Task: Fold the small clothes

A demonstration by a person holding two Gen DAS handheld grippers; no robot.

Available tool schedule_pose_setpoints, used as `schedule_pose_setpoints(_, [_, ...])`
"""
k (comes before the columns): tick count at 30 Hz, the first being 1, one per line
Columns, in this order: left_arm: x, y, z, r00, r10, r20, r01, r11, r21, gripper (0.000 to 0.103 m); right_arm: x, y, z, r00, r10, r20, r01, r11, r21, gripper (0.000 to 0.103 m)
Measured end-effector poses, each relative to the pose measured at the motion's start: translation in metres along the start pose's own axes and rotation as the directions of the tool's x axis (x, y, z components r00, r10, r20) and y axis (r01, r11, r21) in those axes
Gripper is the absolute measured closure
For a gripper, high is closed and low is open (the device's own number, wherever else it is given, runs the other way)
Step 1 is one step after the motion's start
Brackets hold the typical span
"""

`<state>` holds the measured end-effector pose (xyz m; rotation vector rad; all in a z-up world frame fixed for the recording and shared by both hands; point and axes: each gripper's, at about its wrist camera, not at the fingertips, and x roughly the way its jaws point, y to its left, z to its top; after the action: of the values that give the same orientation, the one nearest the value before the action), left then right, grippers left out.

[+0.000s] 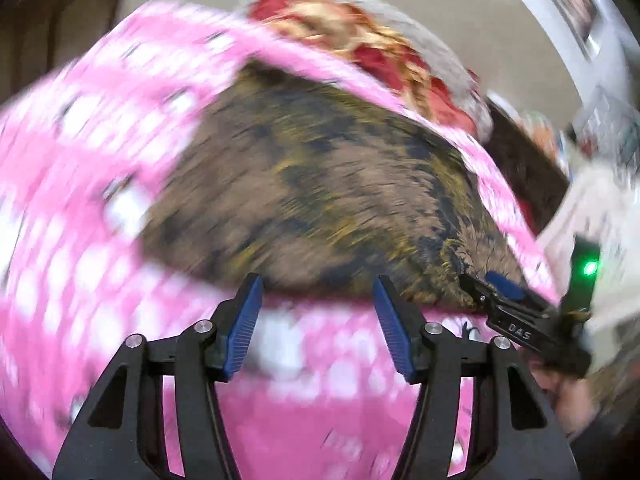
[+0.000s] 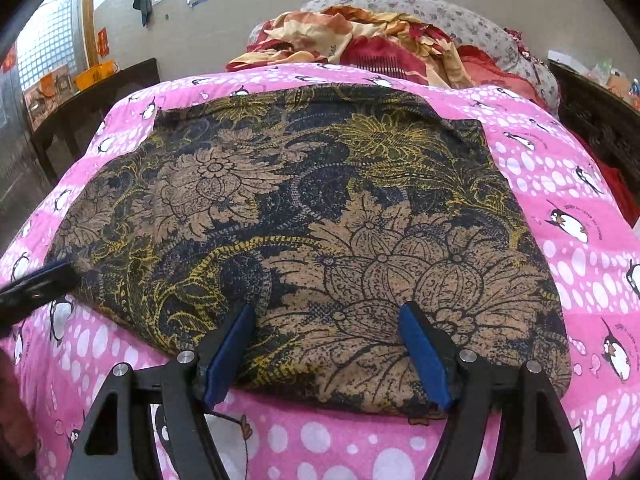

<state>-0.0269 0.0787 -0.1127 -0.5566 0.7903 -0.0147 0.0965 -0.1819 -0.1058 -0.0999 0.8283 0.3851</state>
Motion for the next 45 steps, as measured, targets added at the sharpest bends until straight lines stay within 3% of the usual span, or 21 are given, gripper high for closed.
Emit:
schedule_pose_setpoints(1, [0.000, 0.012, -0.003, 1.000, -0.020, -0.025, 0.018, 0.997, -0.069, 0.028, 0.000, 0.000, 0.001, 1.000, -0.001, 0.000, 0.001, 1.000, -0.001, 0.029])
schedule_pose_setpoints(2, [-0.002, 0.024, -0.007, 0.997, -0.078, -0.018, 0.075, 0.989, -0.131, 0.028, 0.000, 0.000, 0.001, 1.000, -0.002, 0.000, 0.002, 1.000, -0.002, 0.029])
schedule_pose_setpoints(3, [-0.008, 0.029, -0.011, 0.993, -0.117, 0.016, 0.118, 0.980, -0.158, 0.028, 0.000, -0.001, 0.001, 1.000, -0.001, 0.000, 0.001, 1.000, -0.002, 0.029])
schedule_pose_setpoints(7, [0.006, 0.027, 0.006, 0.988, -0.156, 0.004, 0.154, 0.969, -0.192, 0.024, 0.001, 0.000, 0.001, 1.000, -0.001, 0.000, 0.001, 1.000, -0.002, 0.029])
schedule_pose_setpoints(12, [0.024, 0.049, 0.033, 0.976, -0.196, 0.092, 0.216, 0.880, -0.424, 0.023, 0.001, 0.000, 0.000, 1.000, 0.000, 0.000, 0.000, 1.000, 0.000, 0.029])
schedule_pose_setpoints(14, [0.030, 0.039, 0.034, 0.957, -0.274, 0.097, 0.289, 0.862, -0.417, 0.017, 0.001, 0.000, 0.000, 1.000, -0.002, 0.006, 0.002, 1.000, 0.001, 0.029])
schedule_pose_setpoints(16, [0.031, 0.035, 0.035, 0.956, -0.281, 0.079, 0.290, 0.877, -0.383, 0.018, 0.001, 0.000, 0.001, 1.000, -0.001, 0.006, 0.001, 1.000, 0.002, 0.029])
schedule_pose_setpoints(18, [0.030, 0.050, 0.037, 0.956, -0.267, 0.118, 0.292, 0.856, -0.426, 0.031, 0.001, 0.000, 0.001, 1.000, 0.001, 0.006, -0.001, 1.000, 0.003, 0.029])
schedule_pose_setpoints(20, [0.033, 0.062, 0.037, 0.962, -0.245, 0.119, 0.271, 0.826, -0.494, 0.058, 0.001, 0.000, 0.001, 1.000, 0.002, 0.005, -0.002, 1.000, 0.003, 0.028])
schedule_pose_setpoints(21, [0.034, 0.061, 0.038, 0.970, -0.221, 0.104, 0.244, 0.837, -0.490, 0.061, 0.002, -0.001, 0.001, 1.000, 0.003, 0.005, -0.003, 1.000, 0.004, 0.028])
schedule_pose_setpoints(23, [0.034, 0.061, 0.038, 0.983, -0.162, 0.083, 0.182, 0.856, -0.484, 0.085, 0.002, 0.000, 0.001, 1.000, 0.003, 0.004, -0.003, 1.000, 0.003, 0.028])
schedule_pose_setpoints(25, [0.035, 0.067, 0.034, 0.986, -0.143, 0.080, 0.164, 0.845, -0.508, 0.086, 0.002, 0.001, 0.002, 1.000, -0.002, 0.002, 0.002, 1.000, -0.001, 0.028])
schedule_pose_setpoints(29, [0.029, 0.050, 0.035, 0.996, -0.055, 0.076, 0.082, 0.904, -0.419, 0.088, 0.002, 0.002, 0.003, 1.000, -0.005, -0.006, 0.005, 1.000, -0.002, 0.027])
schedule_pose_setpoints(31, [0.030, 0.046, 0.036, 0.996, -0.022, 0.083, 0.052, 0.923, -0.381, 0.088, 0.003, 0.001, 0.008, 0.999, 0.008, -0.049, -0.008, 1.000, -0.003, 0.025])
schedule_pose_setpoints(33, [0.025, 0.034, 0.037, 0.993, 0.024, 0.113, 0.010, 0.955, -0.297, 0.088, -0.001, 0.007, 0.030, 0.989, -0.006, -0.146, 0.001, 1.000, -0.030, 0.029])
schedule_pose_setpoints(36, [0.019, 0.004, 0.037, 0.976, 0.099, 0.196, -0.079, 0.991, -0.109, 0.088, -0.025, 0.019, 0.087, 0.995, 0.087, -0.053, -0.088, 0.996, -0.019, 0.028])
schedule_pose_setpoints(38, [0.015, -0.020, 0.037, 0.961, 0.111, 0.254, -0.119, 0.993, 0.018, 0.088, -0.019, 0.033, 0.130, 0.978, 0.202, -0.060, -0.202, 0.979, -0.002, 0.026])
schedule_pose_setpoints(40, [0.015, -0.039, 0.038, 0.954, 0.099, 0.283, -0.136, 0.984, 0.116, 0.088, 0.002, 0.050, 0.168, 0.927, 0.360, -0.110, -0.359, 0.933, 0.026, 0.026])
schedule_pose_setpoints(41, [0.014, -0.045, 0.038, 0.954, 0.086, 0.286, -0.133, 0.980, 0.149, 0.088, 0.019, 0.064, 0.190, 0.886, 0.439, -0.145, -0.438, 0.898, 0.041, 0.026])
schedule_pose_setpoints(45, [0.020, -0.065, 0.044, 0.954, 0.054, 0.295, -0.130, 0.961, 0.243, 0.088, 0.078, 0.115, 0.240, 0.795, 0.540, -0.275, -0.546, 0.836, 0.063, 0.026])
